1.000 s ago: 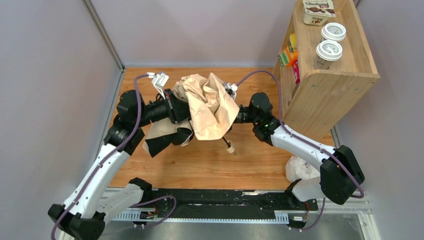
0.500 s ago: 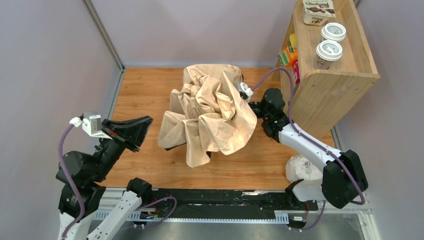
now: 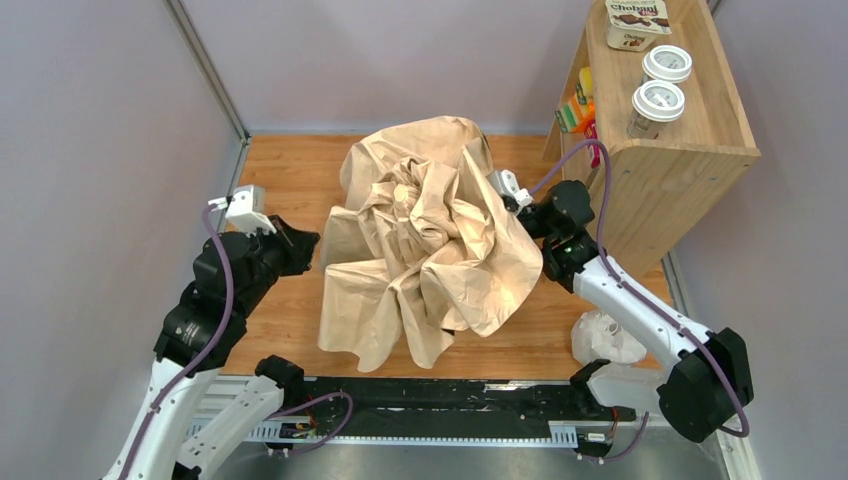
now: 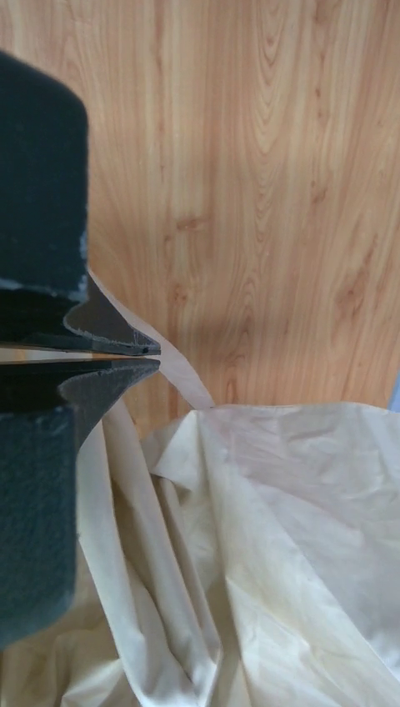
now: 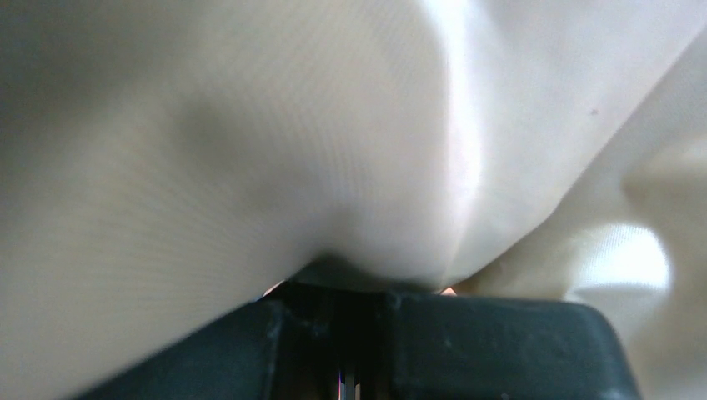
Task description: Put away the umbrella
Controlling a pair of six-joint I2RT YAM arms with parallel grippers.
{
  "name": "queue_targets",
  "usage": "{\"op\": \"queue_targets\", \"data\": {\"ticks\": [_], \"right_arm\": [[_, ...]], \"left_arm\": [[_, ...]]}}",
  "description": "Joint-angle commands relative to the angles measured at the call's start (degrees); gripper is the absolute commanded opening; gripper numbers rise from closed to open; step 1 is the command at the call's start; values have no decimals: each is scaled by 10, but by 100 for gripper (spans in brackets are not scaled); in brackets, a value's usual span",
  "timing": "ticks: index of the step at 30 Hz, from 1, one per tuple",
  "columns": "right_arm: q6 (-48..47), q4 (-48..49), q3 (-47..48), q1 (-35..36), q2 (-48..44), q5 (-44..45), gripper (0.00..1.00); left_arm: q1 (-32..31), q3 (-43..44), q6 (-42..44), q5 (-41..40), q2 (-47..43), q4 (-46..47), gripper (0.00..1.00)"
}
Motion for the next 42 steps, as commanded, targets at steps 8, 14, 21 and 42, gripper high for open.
{"op": "queue_targets", "data": {"ticks": [8, 14, 21, 42], "right_arm": [[38, 229, -25, 85, 49, 208, 0], [127, 379, -26, 94, 130, 250, 0], [274, 482, -45, 34, 167, 225, 0], [336, 479, -44, 29, 177, 163, 0]], "left_arm": [[-1, -26, -147, 242, 80, 269, 1], [-43, 81, -109, 241, 153, 257, 0], [-41, 83, 21, 193, 73, 152, 25], [-42, 168, 109, 338, 117, 234, 69]]}}
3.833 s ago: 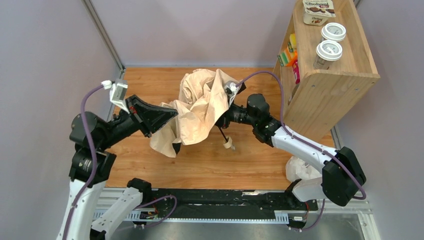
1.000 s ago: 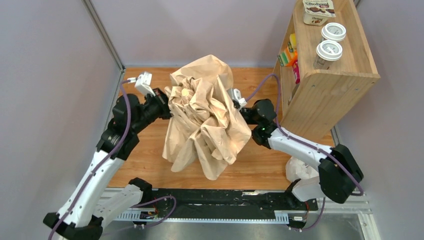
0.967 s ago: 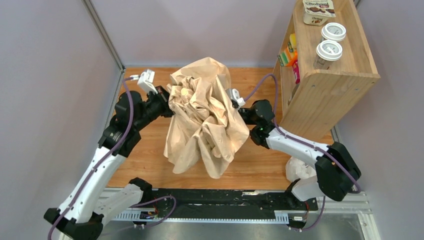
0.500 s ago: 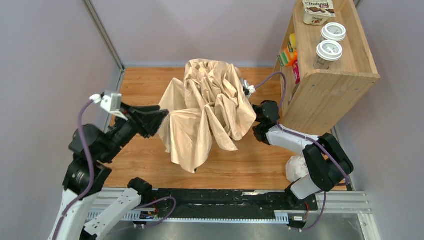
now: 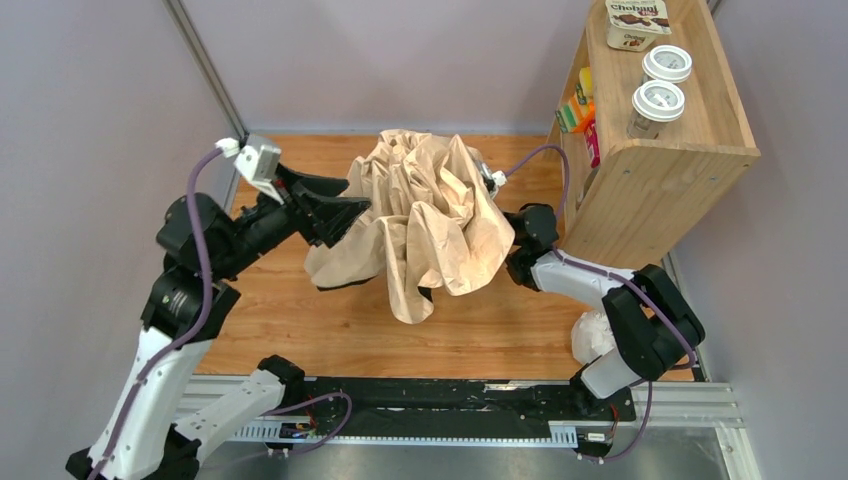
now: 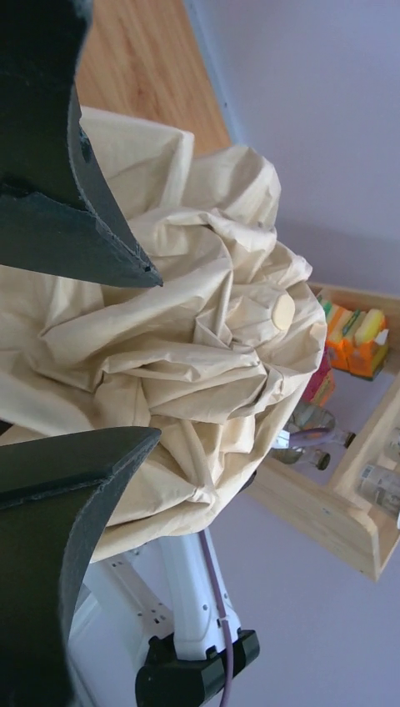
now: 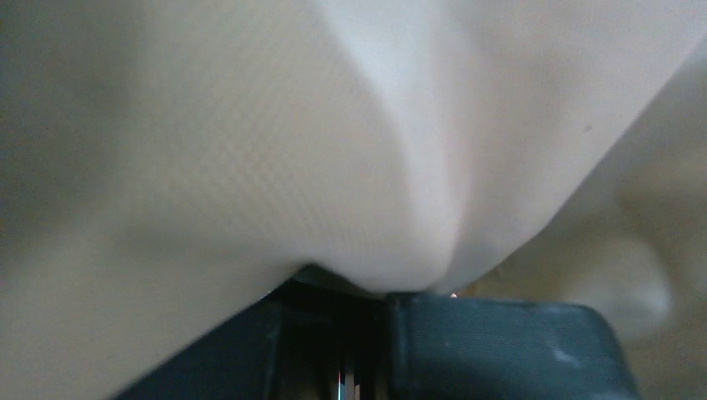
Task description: Put away the umbrella
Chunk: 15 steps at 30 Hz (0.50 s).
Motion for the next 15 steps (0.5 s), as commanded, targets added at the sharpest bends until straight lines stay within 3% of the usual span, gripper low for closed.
{"op": "queue_targets", "data": {"ticks": [1, 5, 11, 15], "right_arm": [[24, 82, 35, 2, 2, -5, 0], [25, 79, 38, 2, 2, -11, 0], [12, 47, 48, 5, 2, -10, 0], [-23, 7, 50, 16, -2, -13, 0]], "left_arm": [[-1, 13, -6, 69, 46, 72, 69], [-1, 40, -16, 53, 87, 65, 70], [0, 28, -98, 187, 146, 185, 70], [0, 14, -110, 183, 167, 220, 71]]}}
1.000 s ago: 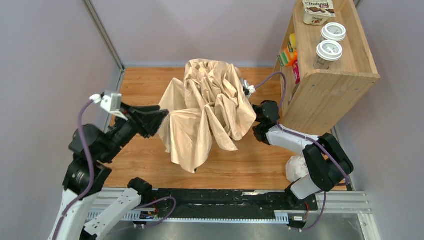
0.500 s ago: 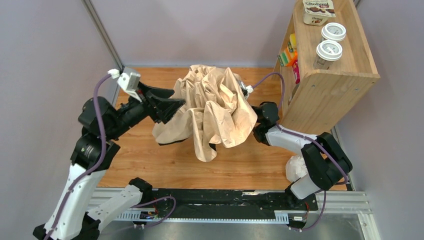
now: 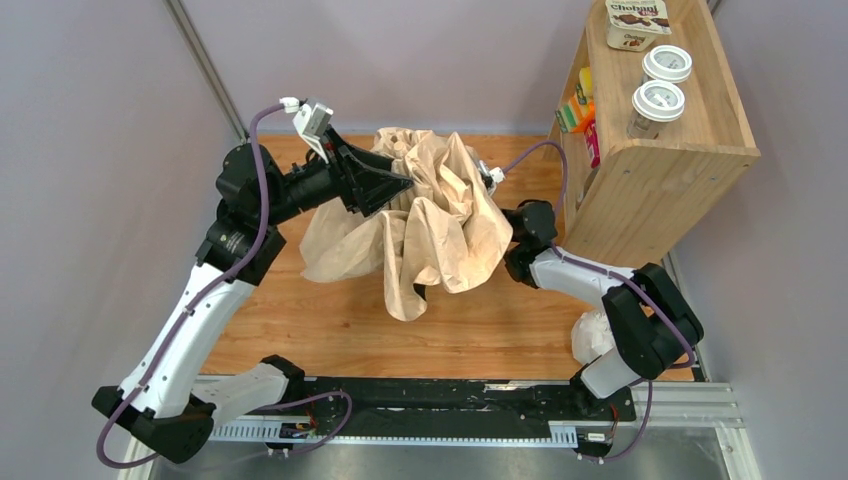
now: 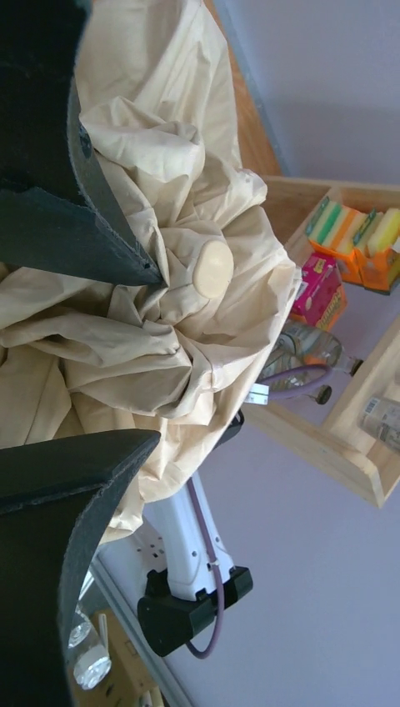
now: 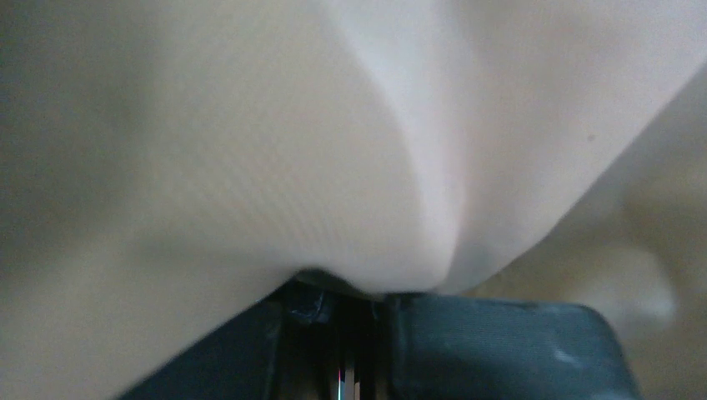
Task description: Put away the umbrella
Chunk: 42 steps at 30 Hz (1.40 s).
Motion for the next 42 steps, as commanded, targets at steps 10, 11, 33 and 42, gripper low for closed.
{"op": "queue_targets", "data": {"ticks": [10, 11, 33, 42], "right_arm": [[-104, -60, 30, 38, -21, 11, 0], [-116, -74, 31, 38, -24, 12, 0], [-262, -276, 14, 52, -108, 118, 0], [-283, -300, 38, 70, -102, 133, 0]], "left_arm": [[-2, -5, -1, -30, 41, 58, 50], [-1, -4, 5, -34, 43, 57, 41], [-2, -60, -17, -140, -93, -18, 72], [-4, -35, -50, -158, -10, -4, 73]]}}
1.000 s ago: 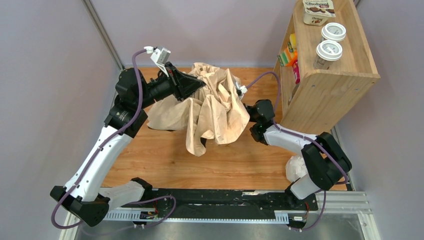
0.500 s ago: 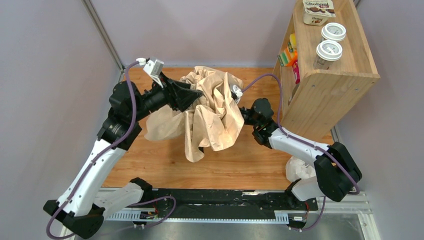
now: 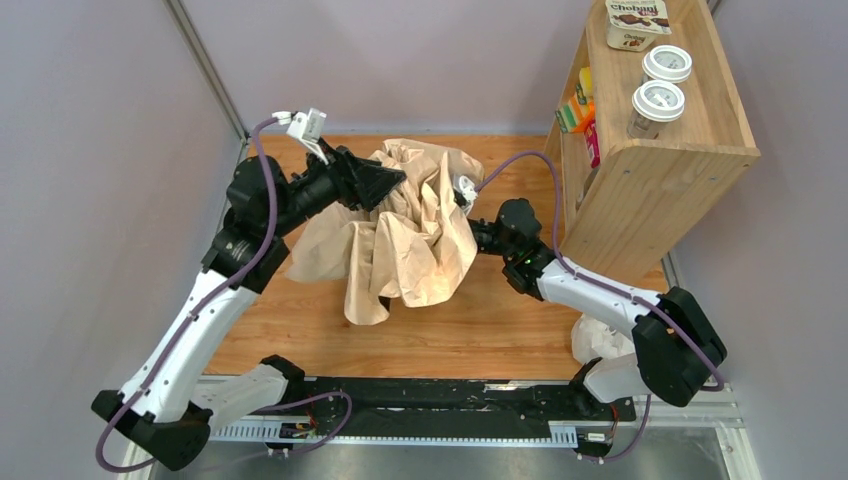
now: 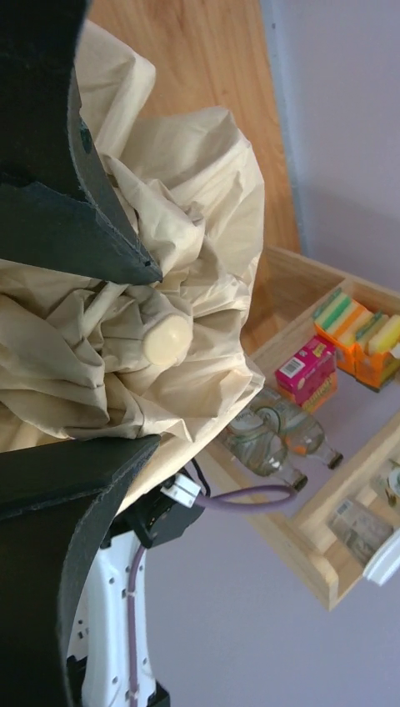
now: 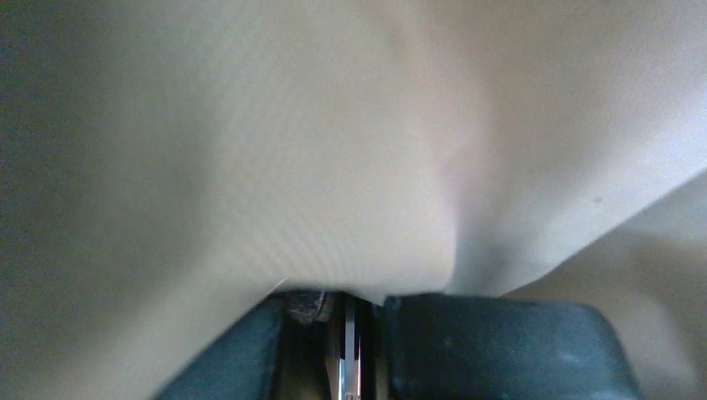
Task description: Put away the umbrella
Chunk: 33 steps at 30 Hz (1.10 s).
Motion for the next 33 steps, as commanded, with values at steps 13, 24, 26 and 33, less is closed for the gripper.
{"op": "queue_targets", "data": {"ticks": [13, 24, 26, 33], "right_arm": [[-129, -98, 66, 47, -36, 80, 0], [-23, -283, 32, 48, -80, 253, 89], [0, -364, 27, 47, -95, 281, 94], [41, -588, 12, 37, -150, 349, 100]], "left_arm": [[-12, 16, 27, 24, 69, 16, 19], [-12, -83, 79, -46, -42, 159, 0], [-12, -91, 96, -72, -67, 170, 0], [-12, -147, 147, -136, -131, 250, 0]]}}
